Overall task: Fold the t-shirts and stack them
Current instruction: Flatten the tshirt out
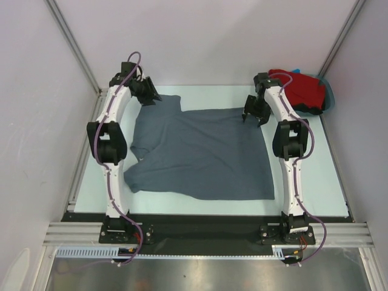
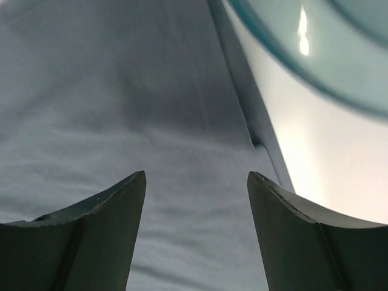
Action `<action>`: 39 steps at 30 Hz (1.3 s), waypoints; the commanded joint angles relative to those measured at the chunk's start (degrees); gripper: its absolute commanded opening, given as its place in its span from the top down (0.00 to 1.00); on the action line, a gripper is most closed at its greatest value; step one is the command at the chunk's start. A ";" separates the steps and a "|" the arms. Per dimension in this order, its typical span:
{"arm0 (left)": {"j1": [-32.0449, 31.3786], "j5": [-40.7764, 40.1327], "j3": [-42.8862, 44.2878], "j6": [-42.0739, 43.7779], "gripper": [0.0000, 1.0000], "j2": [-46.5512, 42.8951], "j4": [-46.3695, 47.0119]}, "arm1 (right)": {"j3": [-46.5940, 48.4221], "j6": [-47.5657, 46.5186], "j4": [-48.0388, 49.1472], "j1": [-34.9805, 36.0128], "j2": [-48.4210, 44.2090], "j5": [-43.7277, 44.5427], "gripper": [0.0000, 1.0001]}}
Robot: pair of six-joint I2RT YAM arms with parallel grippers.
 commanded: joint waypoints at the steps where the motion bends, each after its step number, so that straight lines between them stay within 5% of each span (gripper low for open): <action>1: 1.54 6.31 -0.47 -2.06 0.53 0.24 11.79 | -1.62 -3.59 7.95 0.47 -2.64 -5.71 0.26; 10: 5.40 15.52 -5.49 -9.51 0.46 3.66 31.73 | -0.75 -5.27 14.19 0.29 0.62 -7.21 0.21; 16: 7.51 21.25 2.93 -18.91 0.46 12.28 37.48 | 3.55 -4.66 15.53 0.03 3.25 -9.41 0.20; 21: 9.71 17.04 7.95 -18.58 0.46 15.18 34.16 | 3.91 -2.63 16.06 -0.32 2.20 -10.82 0.20; 31: 10.06 -2.30 7.07 -0.31 0.42 9.92 19.04 | 3.38 -0.79 14.04 -0.06 -0.26 -13.46 0.20; 39: 10.15 3.49 4.09 3.57 0.43 7.98 15.95 | 3.29 -2.19 11.32 1.00 -0.96 -14.52 0.20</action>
